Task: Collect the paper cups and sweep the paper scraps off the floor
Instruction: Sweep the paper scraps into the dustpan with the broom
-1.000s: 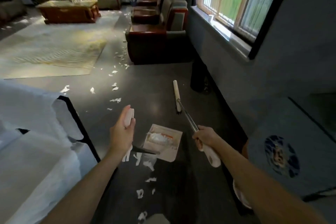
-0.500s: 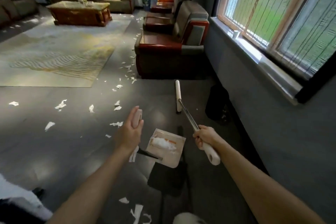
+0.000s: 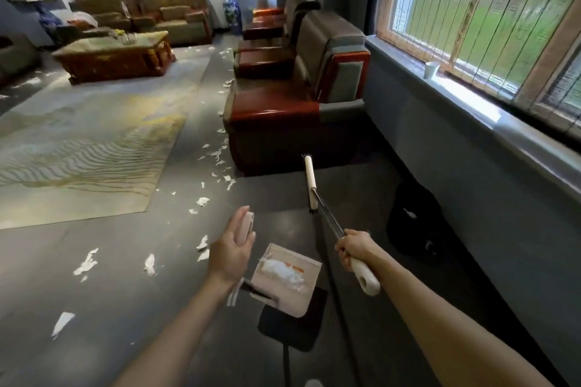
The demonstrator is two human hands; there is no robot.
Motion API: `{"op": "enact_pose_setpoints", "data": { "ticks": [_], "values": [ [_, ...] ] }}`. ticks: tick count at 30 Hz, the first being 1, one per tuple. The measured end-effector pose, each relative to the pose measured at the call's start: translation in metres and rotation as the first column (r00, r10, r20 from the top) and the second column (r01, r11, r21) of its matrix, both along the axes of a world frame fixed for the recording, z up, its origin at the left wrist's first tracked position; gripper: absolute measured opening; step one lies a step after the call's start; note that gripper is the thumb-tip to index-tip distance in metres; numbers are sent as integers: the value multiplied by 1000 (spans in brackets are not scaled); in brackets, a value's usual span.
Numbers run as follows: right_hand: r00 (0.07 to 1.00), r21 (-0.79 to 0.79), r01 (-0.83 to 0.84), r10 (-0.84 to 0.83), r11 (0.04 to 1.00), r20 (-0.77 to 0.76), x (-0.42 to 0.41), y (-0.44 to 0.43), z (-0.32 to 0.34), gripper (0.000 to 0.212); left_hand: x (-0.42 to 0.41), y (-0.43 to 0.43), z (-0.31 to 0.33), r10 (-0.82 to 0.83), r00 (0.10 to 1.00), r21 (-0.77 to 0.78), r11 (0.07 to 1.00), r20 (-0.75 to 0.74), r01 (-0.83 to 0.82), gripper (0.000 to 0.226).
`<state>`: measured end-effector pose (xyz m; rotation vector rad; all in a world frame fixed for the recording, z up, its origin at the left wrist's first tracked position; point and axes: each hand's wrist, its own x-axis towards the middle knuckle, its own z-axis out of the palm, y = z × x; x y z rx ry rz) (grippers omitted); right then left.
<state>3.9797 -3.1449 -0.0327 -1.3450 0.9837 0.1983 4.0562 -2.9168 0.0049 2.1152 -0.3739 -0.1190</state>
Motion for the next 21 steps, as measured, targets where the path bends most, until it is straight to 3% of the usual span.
{"op": "enact_pose_setpoints", "data": {
  "ticks": [4, 11, 21],
  "values": [
    [998, -21, 62, -62, 998, 5, 73, -13, 9, 64, 83, -19, 4, -26, 999, 39, 999, 26, 25, 48],
    [982, -15, 187, -188, 982, -32, 153, -16, 5, 62, 212, -52, -5, -239, 971, 46, 970, -4, 238, 46],
    [851, -17, 523, -523, 852, -57, 250, 77, -12, 71, 372, -31, -27, -591, 807, 89, 803, -17, 590, 47]
  ]
}}
